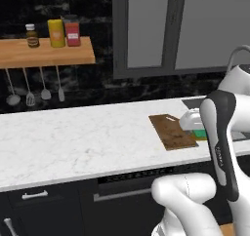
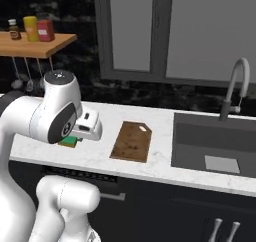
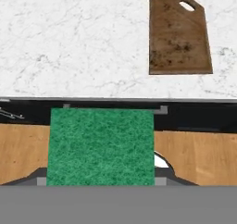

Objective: Pick up the sponge from the counter and clean the cutting board by briefly scrubbing or pressing down on the cutting board. Once finished, release the sponge.

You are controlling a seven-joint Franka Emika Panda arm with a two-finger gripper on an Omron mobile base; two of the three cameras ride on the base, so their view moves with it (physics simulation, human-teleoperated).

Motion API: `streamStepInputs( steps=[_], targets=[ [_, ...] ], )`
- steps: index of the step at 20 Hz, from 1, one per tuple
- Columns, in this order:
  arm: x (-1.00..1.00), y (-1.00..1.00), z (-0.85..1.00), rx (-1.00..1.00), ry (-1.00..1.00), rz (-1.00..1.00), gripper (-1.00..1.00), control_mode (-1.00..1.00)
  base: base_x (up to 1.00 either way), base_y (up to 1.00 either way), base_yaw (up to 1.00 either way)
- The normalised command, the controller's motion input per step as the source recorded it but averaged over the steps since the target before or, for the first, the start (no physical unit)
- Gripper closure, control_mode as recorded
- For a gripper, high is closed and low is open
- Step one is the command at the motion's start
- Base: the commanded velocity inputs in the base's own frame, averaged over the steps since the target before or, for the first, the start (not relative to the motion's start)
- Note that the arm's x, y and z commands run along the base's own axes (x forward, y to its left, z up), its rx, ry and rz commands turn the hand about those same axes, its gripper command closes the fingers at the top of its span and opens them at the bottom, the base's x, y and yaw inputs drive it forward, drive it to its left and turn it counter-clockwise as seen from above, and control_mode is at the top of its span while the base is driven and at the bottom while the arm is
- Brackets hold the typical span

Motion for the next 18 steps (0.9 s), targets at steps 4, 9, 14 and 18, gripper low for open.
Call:
streamStepInputs(
  steps=[4,9,14,18],
  targets=[
    [0.00,0.00,0.00,0.00,0.00,0.00,1.00,1.00,0.62,-0.43,0.00],
    [0.00,0.00,0.00,0.00,0.00,0.00,1.00,1.00,0.31,-0.11,0.00],
    [-0.71,-0.07,-0.20,0.08,0.00,0.01,1.00,-1.00,-0.15,0.00,0.00],
    [0.02,-0.51,-0.16,0.00,0.03,0.03,1.00,-1.00,0.00,0.00,0.00]
  ],
)
